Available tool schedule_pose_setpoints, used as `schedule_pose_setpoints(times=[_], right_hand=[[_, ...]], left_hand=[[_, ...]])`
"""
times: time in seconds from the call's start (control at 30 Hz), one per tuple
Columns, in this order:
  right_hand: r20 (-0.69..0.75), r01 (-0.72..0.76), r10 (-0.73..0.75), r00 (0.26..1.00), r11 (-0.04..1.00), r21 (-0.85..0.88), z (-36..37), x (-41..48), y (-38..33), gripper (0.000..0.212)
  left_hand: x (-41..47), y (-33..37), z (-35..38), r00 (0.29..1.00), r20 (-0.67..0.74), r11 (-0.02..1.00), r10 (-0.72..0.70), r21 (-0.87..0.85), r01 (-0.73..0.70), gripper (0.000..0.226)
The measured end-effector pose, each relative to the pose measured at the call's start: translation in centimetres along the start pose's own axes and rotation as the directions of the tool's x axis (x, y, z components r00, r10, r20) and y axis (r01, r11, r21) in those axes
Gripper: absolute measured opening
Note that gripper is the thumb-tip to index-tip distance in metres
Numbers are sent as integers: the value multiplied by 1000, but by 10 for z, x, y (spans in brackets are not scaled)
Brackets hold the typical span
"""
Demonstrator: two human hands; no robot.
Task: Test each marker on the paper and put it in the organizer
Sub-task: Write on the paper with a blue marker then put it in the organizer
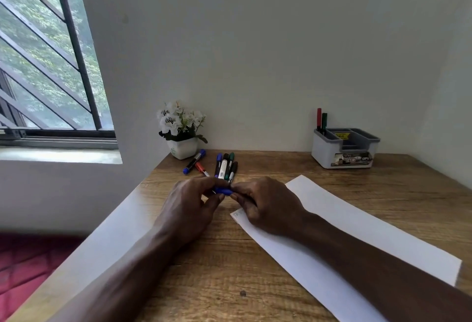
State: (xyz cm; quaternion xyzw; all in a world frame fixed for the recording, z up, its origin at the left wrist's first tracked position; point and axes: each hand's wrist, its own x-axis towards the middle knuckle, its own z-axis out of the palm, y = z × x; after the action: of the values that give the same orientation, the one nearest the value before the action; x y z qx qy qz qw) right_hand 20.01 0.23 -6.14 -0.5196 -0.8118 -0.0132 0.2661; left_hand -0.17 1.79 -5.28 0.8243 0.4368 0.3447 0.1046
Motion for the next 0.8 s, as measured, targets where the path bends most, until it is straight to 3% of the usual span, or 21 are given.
schedule_pose_setpoints(times=[0.33,0.43,0.67,0.8], right_hand=[[-73,-20,20,997,1000,-9,0,0,7,45],[-84,-36,38,996,999,22,0,0,5,37],[-307,-161,188,933,981,112,-11,0,11,39],[-427,-140,250,869,952,272,-19,1,17,33]], left_hand=[[5,-3,3,998,-65,997,-8,-80,2,20],[5,-4,4,996,-91,995,6,-94,-15,19],[7,-6,-1,964,-261,984,-44,-176,-3,19],[6,-6,-2,969,-242,988,-47,-155,9,17]])
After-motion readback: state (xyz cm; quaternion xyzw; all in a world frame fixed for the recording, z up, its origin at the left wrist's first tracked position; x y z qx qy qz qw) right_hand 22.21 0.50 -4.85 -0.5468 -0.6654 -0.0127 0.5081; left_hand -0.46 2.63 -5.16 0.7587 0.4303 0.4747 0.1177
